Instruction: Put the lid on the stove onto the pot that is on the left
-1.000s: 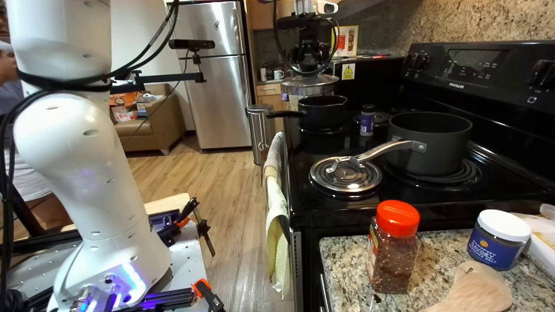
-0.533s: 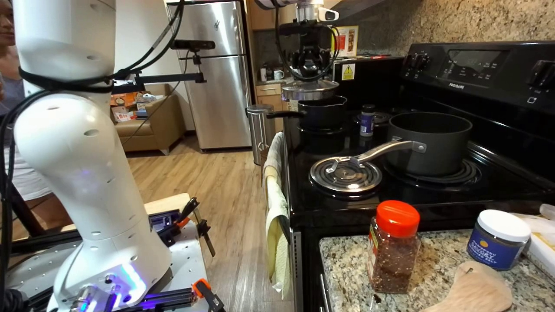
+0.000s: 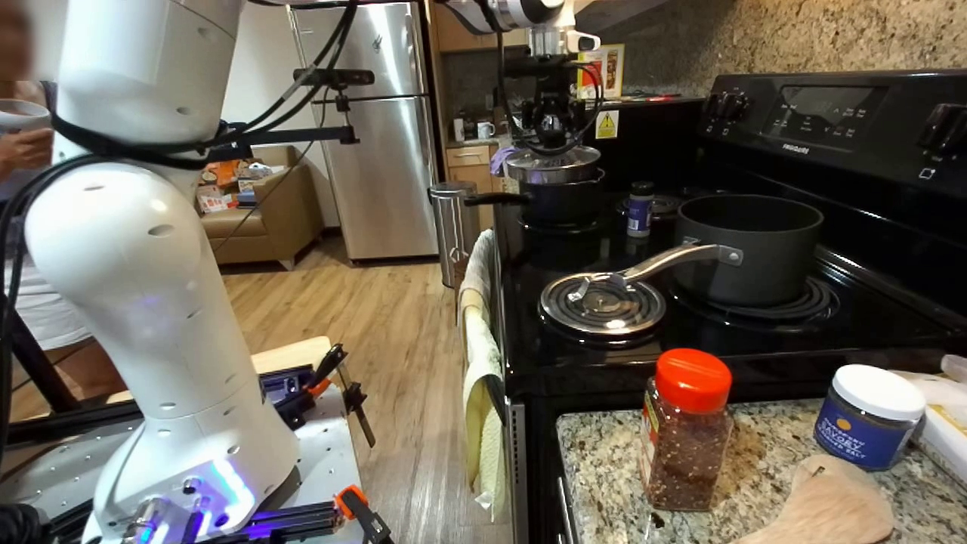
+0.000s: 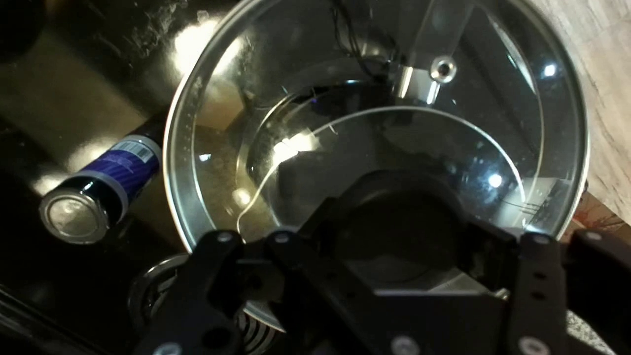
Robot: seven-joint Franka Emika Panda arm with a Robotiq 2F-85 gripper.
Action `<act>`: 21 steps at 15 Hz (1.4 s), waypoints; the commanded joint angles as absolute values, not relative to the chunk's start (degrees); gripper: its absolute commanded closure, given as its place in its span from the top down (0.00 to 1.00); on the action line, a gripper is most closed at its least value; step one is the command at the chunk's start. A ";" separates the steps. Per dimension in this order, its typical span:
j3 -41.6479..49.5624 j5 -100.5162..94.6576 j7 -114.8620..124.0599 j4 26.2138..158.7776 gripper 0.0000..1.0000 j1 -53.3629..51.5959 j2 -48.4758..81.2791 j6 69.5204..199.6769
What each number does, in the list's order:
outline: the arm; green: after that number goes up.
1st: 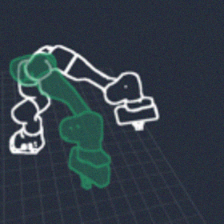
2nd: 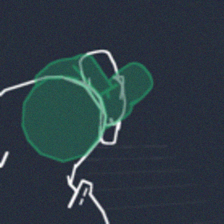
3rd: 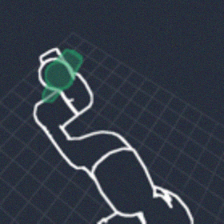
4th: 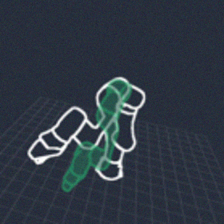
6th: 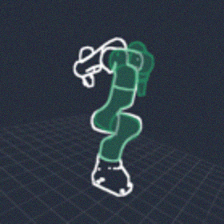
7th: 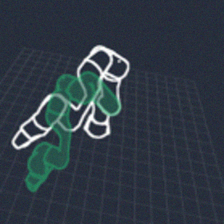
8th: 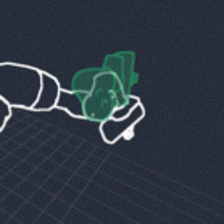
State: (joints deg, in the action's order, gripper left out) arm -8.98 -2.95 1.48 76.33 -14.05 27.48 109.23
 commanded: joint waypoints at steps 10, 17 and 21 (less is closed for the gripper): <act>-9.78 -3.63 -8.05 51.39 0.24 -18.04 41.98 97.20; -8.85 -4.34 -11.30 41.49 0.24 -20.36 47.71 93.02; -7.75 -5.20 -12.02 39.02 0.24 -20.91 49.55 92.36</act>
State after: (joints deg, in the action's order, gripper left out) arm -8.58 -3.26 -10.08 44.22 -20.14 47.14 94.68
